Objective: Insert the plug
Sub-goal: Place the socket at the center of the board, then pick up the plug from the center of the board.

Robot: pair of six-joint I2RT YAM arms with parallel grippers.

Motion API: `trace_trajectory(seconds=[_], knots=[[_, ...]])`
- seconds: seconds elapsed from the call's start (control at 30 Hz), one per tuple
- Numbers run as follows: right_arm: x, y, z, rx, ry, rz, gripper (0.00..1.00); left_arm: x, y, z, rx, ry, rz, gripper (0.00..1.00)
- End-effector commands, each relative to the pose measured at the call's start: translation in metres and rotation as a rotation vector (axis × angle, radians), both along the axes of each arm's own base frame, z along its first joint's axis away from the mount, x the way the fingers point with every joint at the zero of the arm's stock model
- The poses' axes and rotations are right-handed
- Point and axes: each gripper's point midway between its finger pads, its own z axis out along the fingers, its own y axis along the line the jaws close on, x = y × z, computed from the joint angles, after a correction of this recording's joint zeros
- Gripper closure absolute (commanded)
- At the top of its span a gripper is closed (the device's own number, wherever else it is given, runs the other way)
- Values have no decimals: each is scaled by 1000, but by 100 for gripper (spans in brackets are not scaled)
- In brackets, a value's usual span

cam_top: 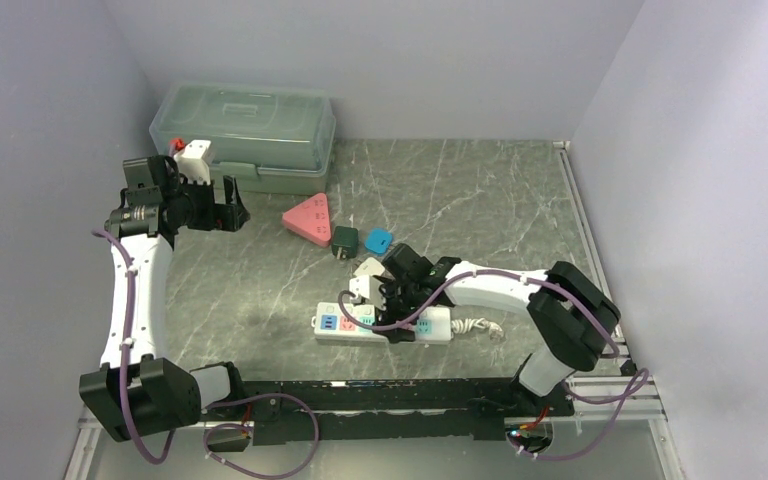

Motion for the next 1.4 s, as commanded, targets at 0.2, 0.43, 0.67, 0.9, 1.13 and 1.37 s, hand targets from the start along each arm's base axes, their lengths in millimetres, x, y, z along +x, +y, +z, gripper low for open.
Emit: trace_trajectory(seconds=[0.2, 0.43, 0.67, 0.9, 1.13, 1.37], knots=[[6, 13, 20, 63, -11, -58, 0, 5, -2, 3, -10, -25, -13, 1], [17, 30, 90, 205, -58, -121, 0, 4, -11, 1, -60, -13, -49, 1], [79, 36, 170, 364, -160, -467, 0, 2, -15, -3, -67, 2, -75, 1], [143, 55, 169, 420, -194, -589, 0, -2, -25, -14, -100, 46, -116, 1], [195, 88, 149, 439, -73, -594, 0, -8, -27, -26, -89, 85, -130, 1], [221, 111, 116, 406, -12, -586, 0, -10, -31, -30, -91, 101, -146, 1]])
